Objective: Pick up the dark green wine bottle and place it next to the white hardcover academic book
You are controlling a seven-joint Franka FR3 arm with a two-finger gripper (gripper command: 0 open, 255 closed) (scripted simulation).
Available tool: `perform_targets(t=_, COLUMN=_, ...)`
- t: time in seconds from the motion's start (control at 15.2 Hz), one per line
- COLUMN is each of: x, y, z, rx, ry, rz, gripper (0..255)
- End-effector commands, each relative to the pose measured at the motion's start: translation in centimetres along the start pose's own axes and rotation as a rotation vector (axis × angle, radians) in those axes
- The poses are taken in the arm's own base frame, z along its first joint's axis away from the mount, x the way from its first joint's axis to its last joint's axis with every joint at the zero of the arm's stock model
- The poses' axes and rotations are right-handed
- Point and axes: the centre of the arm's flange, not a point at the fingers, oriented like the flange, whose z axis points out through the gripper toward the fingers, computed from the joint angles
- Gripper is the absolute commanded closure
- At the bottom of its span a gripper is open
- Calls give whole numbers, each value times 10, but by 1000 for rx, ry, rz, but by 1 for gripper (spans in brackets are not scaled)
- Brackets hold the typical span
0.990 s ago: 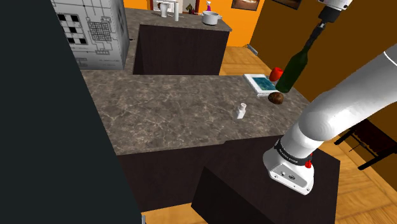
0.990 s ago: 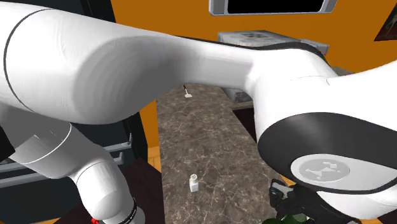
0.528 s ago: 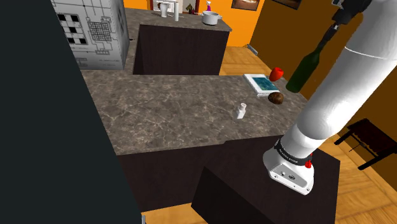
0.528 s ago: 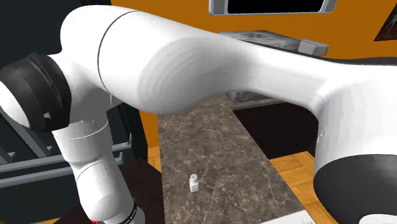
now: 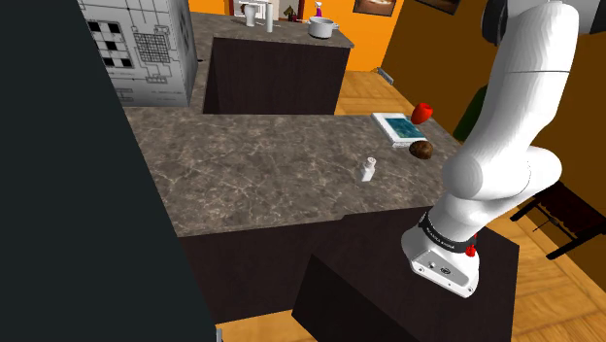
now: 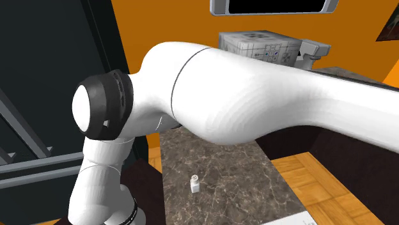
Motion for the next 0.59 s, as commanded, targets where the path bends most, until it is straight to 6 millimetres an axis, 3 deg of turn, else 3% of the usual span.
perform_targets(t=0.0, x=-3, y=1, z=11, rx=0, ry=1, rz=-1, gripper=255)
perform_targets(t=0.53, x=-6, y=4, z=53, rx=0, ry=1, rz=-1, gripper=255)
